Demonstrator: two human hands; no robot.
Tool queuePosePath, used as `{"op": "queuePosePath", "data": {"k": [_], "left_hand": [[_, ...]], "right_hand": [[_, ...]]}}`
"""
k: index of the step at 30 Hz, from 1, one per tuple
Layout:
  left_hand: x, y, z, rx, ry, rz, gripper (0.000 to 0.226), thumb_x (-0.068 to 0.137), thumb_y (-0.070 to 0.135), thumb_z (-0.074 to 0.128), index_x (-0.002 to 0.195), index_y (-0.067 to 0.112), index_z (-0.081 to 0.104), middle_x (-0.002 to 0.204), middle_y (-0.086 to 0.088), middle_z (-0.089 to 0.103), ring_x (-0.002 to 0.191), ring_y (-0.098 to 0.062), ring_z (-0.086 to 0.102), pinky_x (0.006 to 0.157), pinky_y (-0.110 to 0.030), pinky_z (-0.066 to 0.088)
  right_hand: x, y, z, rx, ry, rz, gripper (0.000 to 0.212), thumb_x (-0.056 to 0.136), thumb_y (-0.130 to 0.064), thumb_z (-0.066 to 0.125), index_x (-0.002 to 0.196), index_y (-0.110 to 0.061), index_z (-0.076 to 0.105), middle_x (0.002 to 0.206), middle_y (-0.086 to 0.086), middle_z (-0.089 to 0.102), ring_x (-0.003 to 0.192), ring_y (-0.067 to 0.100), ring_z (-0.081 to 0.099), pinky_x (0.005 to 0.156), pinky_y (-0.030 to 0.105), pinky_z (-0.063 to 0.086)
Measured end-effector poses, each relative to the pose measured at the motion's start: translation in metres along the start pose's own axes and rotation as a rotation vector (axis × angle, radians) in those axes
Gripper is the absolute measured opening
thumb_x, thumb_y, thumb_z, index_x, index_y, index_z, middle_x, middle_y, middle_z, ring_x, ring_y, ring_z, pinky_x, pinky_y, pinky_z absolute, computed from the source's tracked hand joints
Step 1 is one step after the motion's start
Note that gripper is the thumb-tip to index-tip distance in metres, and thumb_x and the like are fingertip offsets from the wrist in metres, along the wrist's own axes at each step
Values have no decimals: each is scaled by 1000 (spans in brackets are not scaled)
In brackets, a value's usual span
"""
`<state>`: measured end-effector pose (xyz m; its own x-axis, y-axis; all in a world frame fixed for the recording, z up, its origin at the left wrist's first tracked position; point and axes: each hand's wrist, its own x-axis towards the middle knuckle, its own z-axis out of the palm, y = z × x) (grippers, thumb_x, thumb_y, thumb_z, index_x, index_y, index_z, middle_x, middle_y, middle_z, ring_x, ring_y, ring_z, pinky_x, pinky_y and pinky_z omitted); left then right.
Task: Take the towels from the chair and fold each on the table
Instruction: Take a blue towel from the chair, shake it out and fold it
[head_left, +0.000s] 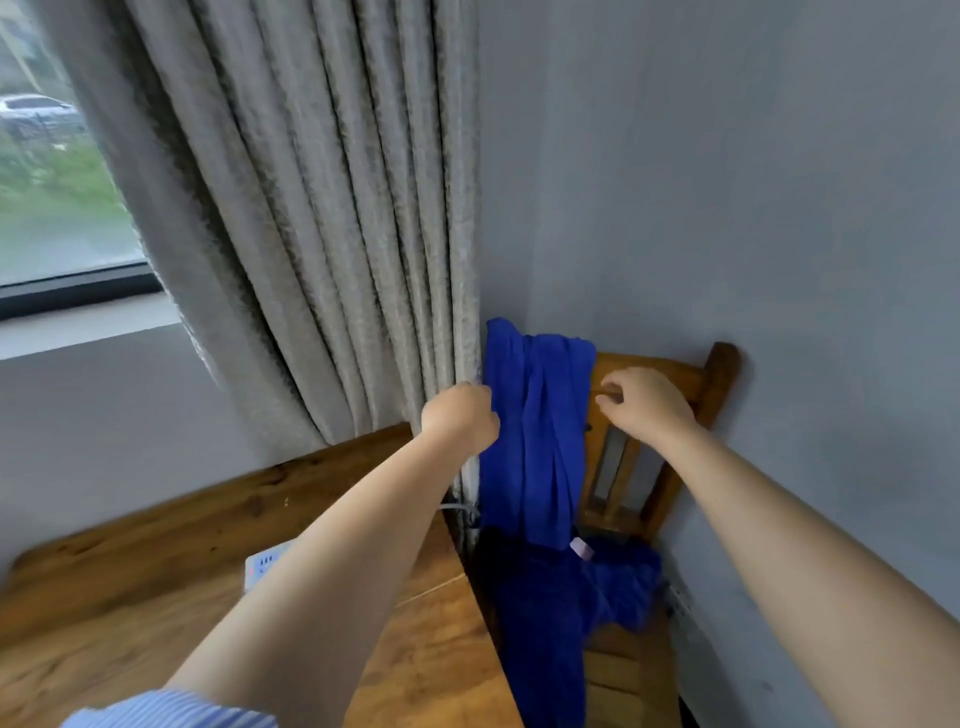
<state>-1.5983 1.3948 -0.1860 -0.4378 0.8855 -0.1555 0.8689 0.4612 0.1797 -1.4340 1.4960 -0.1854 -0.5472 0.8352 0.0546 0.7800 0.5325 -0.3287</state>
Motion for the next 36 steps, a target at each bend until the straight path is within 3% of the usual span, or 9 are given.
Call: {"op": "queuePosePath", "data": {"k": [6, 10, 12, 14, 16, 21, 26, 31, 36], "left_hand": [[57, 16, 22, -198, -27, -34, 33, 101, 22, 32, 115, 5, 57, 116, -8, 59, 96, -19, 53, 76, -28, 42], [94, 31, 35, -282, -4, -108, 31, 99, 21, 36, 71, 17, 49, 75, 3, 50, 76, -14, 49, 60, -23, 38], [109, 39, 40, -363, -15, -148, 25, 99, 21, 38, 97, 10, 61, 97, -5, 62, 96, -22, 57, 79, -30, 46], [118, 45, 45, -428, 0, -200, 35, 99, 23, 41, 125, 4, 54, 124, -11, 59, 115, -25, 54, 94, -31, 45], [124, 48, 53, -466, 19, -239, 39, 98, 25, 43, 130, 6, 50, 129, -11, 56, 119, -25, 52, 96, -30, 44], [139, 59, 75, -457, 100, -302, 23, 95, 28, 48, 87, 7, 55, 111, -15, 58, 100, -28, 55, 79, -32, 43], [135, 58, 81, -624, 278, -306, 26, 96, 20, 48, 104, 0, 61, 87, -1, 51, 87, -19, 48, 70, -20, 31], [116, 48, 72, -839, 358, -291, 11, 96, 15, 49, 90, 10, 57, 77, 5, 46, 73, -10, 44, 58, -15, 31], [112, 48, 74, -703, 206, -320, 20, 95, 19, 49, 75, 19, 52, 77, 0, 53, 74, -16, 52, 58, -21, 37]], "right_hand": [[69, 14, 23, 1, 6, 27, 32, 93, -29, 50, 110, -4, 61, 108, 12, 65, 101, 26, 61, 68, 25, 40], [113, 24, 37, 4, -3, -16, 40, 89, -34, 55, 112, -2, 60, 108, 13, 64, 100, 27, 60, 78, 32, 48], [128, 29, 45, 87, -6, -55, 40, 88, -28, 59, 119, -2, 58, 115, 16, 60, 106, 28, 57, 87, 34, 46], [136, 38, 53, 122, 29, -87, 34, 88, -22, 59, 116, -3, 59, 111, 15, 58, 105, 27, 55, 84, 32, 44], [140, 46, 60, 130, 68, -129, 27, 88, -16, 59, 111, -3, 62, 105, 14, 60, 101, 27, 55, 79, 29, 42], [148, 55, 67, 306, 104, -168, 9, 81, -2, 64, 87, 3, 68, 81, 15, 65, 71, 20, 52, 64, 18, 34], [151, 75, 64, 555, 99, -110, 10, 81, 2, 63, 78, -7, 65, 69, 1, 55, 61, 8, 50, 55, 2, 36], [143, 111, 44, 754, 177, 62, 22, 84, 7, 57, 78, -15, 54, 62, -7, 47, 55, -16, 52, 53, 0, 38], [129, 127, 39, 603, 110, -7, 20, 84, 6, 56, 84, -14, 53, 66, 1, 47, 61, 3, 50, 58, 1, 37]]}}
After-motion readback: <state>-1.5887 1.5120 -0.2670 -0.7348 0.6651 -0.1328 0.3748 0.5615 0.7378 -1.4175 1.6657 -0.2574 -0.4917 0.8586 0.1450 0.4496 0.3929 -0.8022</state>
